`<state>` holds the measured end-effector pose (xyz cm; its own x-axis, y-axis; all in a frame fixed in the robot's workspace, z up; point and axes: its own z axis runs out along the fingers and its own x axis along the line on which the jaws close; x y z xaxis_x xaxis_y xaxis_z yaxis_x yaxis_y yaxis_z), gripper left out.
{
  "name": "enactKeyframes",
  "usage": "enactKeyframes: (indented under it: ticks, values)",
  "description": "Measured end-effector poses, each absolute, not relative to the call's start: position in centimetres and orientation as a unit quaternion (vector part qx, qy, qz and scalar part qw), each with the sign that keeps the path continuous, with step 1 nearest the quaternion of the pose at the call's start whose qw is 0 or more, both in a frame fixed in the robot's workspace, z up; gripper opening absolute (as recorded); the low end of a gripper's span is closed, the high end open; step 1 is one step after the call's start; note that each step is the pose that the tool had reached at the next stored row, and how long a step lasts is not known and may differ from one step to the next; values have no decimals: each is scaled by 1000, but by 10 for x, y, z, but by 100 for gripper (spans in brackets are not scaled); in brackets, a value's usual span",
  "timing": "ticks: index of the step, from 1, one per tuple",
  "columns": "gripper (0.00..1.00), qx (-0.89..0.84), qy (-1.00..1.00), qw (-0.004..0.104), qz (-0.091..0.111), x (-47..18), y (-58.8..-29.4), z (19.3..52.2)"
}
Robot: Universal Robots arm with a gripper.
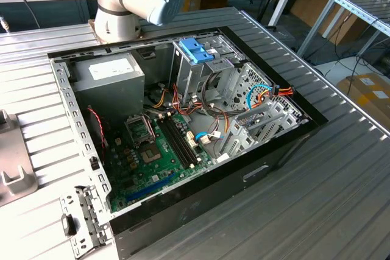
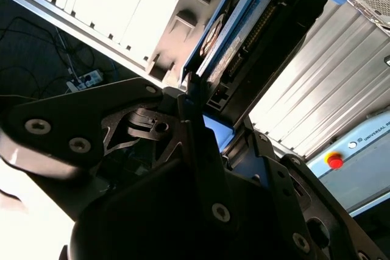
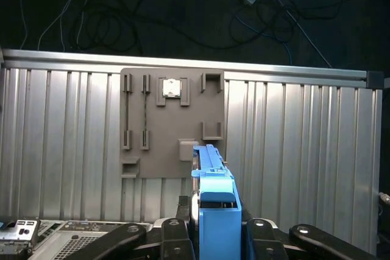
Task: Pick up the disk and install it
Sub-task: 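Pick up the disk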
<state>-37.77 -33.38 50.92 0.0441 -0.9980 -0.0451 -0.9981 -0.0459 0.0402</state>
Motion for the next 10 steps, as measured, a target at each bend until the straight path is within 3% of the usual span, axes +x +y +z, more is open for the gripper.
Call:
enactKeyframes:
  ticks: [10]
  values:
    - [37, -723, 691, 1, 30, -372, -334, 509]
